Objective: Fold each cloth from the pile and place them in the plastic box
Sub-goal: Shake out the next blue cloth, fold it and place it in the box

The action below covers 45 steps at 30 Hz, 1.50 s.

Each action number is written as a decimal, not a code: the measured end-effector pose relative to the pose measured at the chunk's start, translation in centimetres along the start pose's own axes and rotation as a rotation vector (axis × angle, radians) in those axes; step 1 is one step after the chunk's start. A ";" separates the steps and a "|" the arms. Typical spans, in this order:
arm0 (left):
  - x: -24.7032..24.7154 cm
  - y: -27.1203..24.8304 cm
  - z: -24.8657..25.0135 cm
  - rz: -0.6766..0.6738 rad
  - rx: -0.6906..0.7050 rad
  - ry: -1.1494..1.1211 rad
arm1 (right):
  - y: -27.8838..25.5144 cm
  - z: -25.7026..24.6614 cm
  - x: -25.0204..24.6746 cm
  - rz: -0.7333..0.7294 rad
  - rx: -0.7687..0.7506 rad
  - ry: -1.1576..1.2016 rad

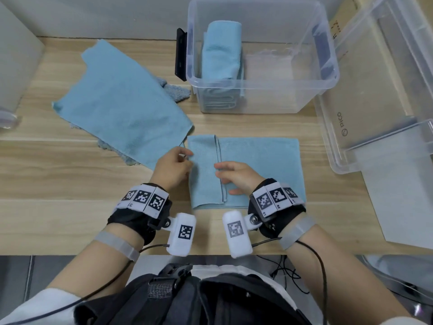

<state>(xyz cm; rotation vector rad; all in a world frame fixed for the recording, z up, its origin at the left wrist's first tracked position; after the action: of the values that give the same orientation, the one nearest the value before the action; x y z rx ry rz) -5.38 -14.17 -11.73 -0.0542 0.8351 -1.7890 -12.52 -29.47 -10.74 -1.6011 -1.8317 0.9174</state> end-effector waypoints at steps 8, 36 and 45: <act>2.8 -2.2 1.2 -0.268 -0.146 -0.172 | -0.3 0.3 0.1 0.010 -0.011 -0.052; 8.9 -2.2 3.2 -0.346 -0.176 -0.242 | -1.0 2.3 -8.0 0.475 -0.152 -0.487; 8.7 -3.2 6.8 -0.508 -0.040 -0.359 | -1.9 0.7 -5.6 0.184 -0.180 0.100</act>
<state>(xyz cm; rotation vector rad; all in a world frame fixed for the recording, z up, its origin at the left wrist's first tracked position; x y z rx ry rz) -8.54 -24.54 -7.93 -0.6438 0.6278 -2.1437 -13.35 -35.27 -9.50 -1.9164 -1.7613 0.7509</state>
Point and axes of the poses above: each hand's wrist, its own y-axis towards the middle knuckle, its own x-axis out of the palm, z = x × y, the point moved 7 cm from there along y, towards the middle knuckle, and after that the axes turned 2 degrees about -z, right-handed, at the moved point
